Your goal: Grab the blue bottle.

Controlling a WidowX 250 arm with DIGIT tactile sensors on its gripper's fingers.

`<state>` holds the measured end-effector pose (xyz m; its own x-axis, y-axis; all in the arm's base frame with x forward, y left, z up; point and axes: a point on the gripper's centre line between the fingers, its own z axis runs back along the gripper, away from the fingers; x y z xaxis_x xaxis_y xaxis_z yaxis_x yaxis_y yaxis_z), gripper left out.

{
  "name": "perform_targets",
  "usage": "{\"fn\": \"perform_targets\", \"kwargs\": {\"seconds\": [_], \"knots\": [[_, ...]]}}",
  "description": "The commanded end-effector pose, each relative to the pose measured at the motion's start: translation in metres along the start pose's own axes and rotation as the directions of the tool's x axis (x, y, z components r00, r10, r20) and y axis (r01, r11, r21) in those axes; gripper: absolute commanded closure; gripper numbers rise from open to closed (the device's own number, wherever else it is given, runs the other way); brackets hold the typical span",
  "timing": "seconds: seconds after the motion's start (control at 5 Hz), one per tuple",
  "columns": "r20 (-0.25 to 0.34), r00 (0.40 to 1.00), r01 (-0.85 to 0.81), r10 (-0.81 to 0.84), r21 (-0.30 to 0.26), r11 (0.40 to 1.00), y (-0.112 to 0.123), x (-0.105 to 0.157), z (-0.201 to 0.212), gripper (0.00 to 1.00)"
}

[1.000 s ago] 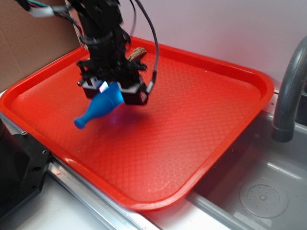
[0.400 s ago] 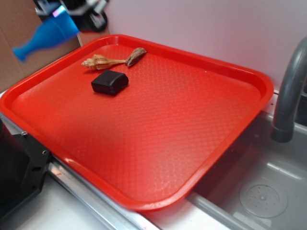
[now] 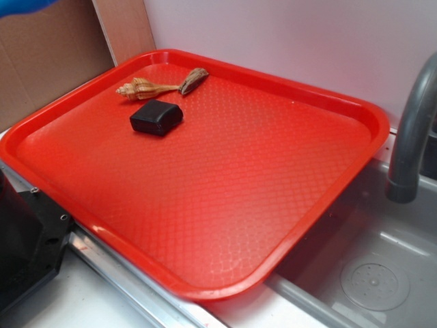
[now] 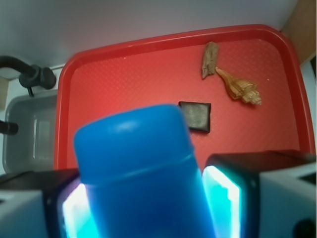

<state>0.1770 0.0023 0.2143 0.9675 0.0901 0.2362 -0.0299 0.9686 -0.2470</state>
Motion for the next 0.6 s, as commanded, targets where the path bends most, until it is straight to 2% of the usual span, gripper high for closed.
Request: {"fn": "perform_targets", "kwargs": {"seconds": [0.0, 0.4], "knots": [[0.015, 1.000, 0.022, -0.023, 0.059, 0.998, 0.0130, 0.0093, -0.0019, 1.00], [0.005, 1.000, 0.005, -0.005, 0.079, 0.997, 0.0194, 0.0108, -0.0101, 1.00]]}}
